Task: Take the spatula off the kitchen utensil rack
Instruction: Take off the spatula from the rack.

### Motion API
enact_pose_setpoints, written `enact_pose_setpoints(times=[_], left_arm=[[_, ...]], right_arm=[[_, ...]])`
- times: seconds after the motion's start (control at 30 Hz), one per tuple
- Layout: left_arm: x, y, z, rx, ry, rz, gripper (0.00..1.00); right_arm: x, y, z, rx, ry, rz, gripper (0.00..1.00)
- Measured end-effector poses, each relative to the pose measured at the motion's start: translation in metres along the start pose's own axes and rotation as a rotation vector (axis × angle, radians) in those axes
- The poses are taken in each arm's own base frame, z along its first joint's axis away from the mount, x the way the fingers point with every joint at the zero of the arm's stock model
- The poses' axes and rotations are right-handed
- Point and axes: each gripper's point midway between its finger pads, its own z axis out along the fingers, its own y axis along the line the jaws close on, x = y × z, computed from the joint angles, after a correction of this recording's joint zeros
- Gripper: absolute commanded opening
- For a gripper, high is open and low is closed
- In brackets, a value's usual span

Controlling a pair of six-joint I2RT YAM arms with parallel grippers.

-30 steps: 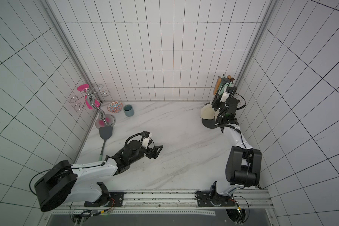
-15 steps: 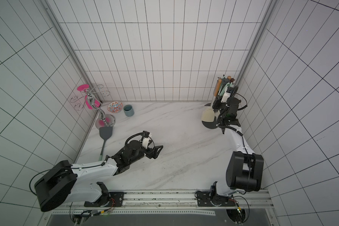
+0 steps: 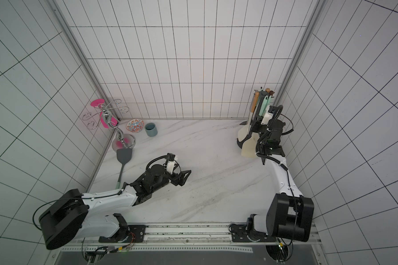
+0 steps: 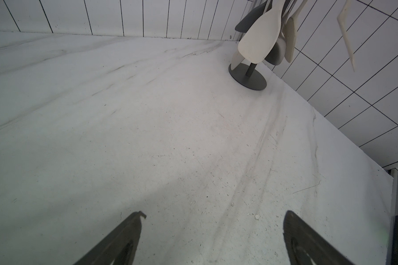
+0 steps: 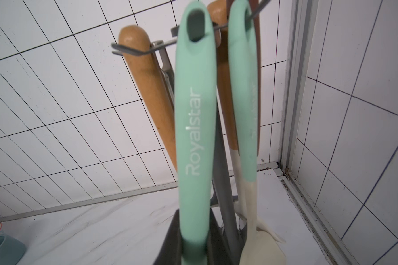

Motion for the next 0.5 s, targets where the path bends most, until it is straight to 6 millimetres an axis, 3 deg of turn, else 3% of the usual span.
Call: enact_pose_setpoints(times=[0.27,0.5], left_arm=[[0.000,0.000,0.000,0.000,0.000,0.003,0.97],[0.000,0.000,0.000,0.000,0.000,0.003,0.97]], right_arm=[[-0.009,0.003,-0.015,-0.009,-0.056,0.036,0.00],[-0.005,0.007,-0.011,-0.050,-0.078,0.049,0.00]])
